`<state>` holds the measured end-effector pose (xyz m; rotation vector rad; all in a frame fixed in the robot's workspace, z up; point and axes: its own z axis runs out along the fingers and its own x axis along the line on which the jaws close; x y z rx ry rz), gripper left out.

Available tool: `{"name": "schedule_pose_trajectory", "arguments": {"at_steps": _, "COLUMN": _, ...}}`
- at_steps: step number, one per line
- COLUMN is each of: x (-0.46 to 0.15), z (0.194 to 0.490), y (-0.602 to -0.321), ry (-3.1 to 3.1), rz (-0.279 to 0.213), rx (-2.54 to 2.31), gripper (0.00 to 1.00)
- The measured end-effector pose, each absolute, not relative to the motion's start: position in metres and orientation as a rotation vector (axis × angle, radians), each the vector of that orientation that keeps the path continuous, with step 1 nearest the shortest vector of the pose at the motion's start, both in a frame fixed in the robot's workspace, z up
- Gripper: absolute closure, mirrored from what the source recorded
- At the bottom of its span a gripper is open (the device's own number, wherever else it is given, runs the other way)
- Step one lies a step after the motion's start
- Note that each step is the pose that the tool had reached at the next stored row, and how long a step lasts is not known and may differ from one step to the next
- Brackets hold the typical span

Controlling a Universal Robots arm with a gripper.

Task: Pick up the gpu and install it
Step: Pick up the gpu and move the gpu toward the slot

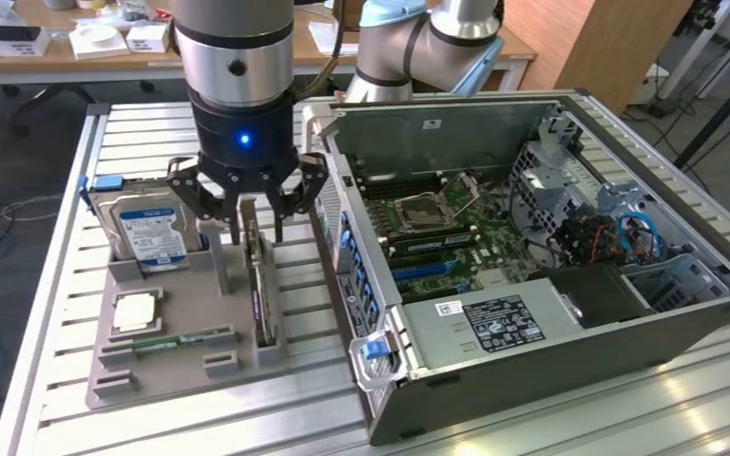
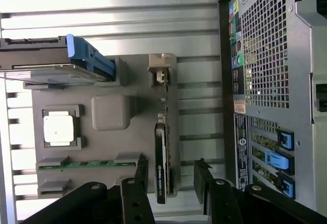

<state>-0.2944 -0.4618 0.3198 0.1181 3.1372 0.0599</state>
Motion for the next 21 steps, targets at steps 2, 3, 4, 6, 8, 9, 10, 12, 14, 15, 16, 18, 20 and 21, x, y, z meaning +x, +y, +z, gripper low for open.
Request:
{"name": "schedule_pose_trajectory", "arguments": {"at_steps": 2, "x": -0.294, "z": 0.317, "y": -0.462, "ry": 3.139, "rz": 0.06, "rx": 0.118, "gripper": 0.51}}
{"name": "schedule_pose_trajectory", "arguments": {"at_steps": 3, "x": -0.294, "z": 0.315, "y": -0.462, "ry": 3.139, "rz": 0.06, "rx": 0.118, "gripper": 0.51}}
{"name": "schedule_pose_trajectory", "arguments": {"at_steps": 4, "x": -0.294, "z": 0.314, "y": -0.462, "ry": 3.14, "rz": 0.06, "rx": 0.118, "gripper": 0.51}}
{"name": "schedule_pose_trajectory", "arguments": {"at_steps": 6, "x": -0.294, "z": 0.312, "y": -0.462, "ry": 3.142, "rz": 0.06, "rx": 0.118, "gripper": 0.51}}
{"name": "schedule_pose_trajectory", "arguments": {"at_steps": 8, "x": -0.294, "z": 0.309, "y": -0.462, "ry": 3.143, "rz": 0.059, "rx": 0.119, "gripper": 0.51}}
{"name": "schedule_pose_trajectory", "arguments": {"at_steps": 9, "x": -0.294, "z": 0.308, "y": -0.462, "ry": 3.144, "rz": 0.059, "rx": 0.119, "gripper": 0.51}}
{"name": "schedule_pose_trajectory", "arguments": {"at_steps": 10, "x": -0.294, "z": 0.307, "y": -0.462, "ry": 3.145, "rz": 0.059, "rx": 0.119, "gripper": 0.51}}
{"name": "schedule_pose_trajectory", "arguments": {"at_steps": 12, "x": -0.294, "z": 0.306, "y": -0.462, "ry": 3.145, "rz": 0.059, "rx": 0.119, "gripper": 0.51}}
{"name": "schedule_pose_trajectory", "arguments": {"at_steps": 14, "x": -0.294, "z": 0.306, "y": -0.462, "ry": 3.146, "rz": 0.059, "rx": 0.119, "gripper": 0.51}}
{"name": "schedule_pose_trajectory", "arguments": {"at_steps": 15, "x": -0.294, "z": 0.306, "y": -0.462, "ry": 3.146, "rz": 0.059, "rx": 0.119, "gripper": 0.51}}
{"name": "schedule_pose_trajectory", "arguments": {"at_steps": 16, "x": -0.295, "z": 0.305, "y": -0.462, "ry": 3.146, "rz": 0.059, "rx": 0.119, "gripper": 0.51}}
{"name": "schedule_pose_trajectory", "arguments": {"at_steps": 18, "x": -0.298, "z": 0.305, "y": -0.462, "ry": 3.145, "rz": 0.059, "rx": 0.118, "gripper": 0.51}}
{"name": "schedule_pose_trajectory", "arguments": {"at_steps": 20, "x": -0.3, "z": 0.305, "y": -0.462, "ry": 3.145, "rz": 0.059, "rx": 0.119, "gripper": 0.51}}
{"name": "schedule_pose_trajectory", "arguments": {"at_steps": 21, "x": -0.3, "z": 0.305, "y": -0.462, "ry": 3.145, "rz": 0.059, "rx": 0.119, "gripper": 0.51}}
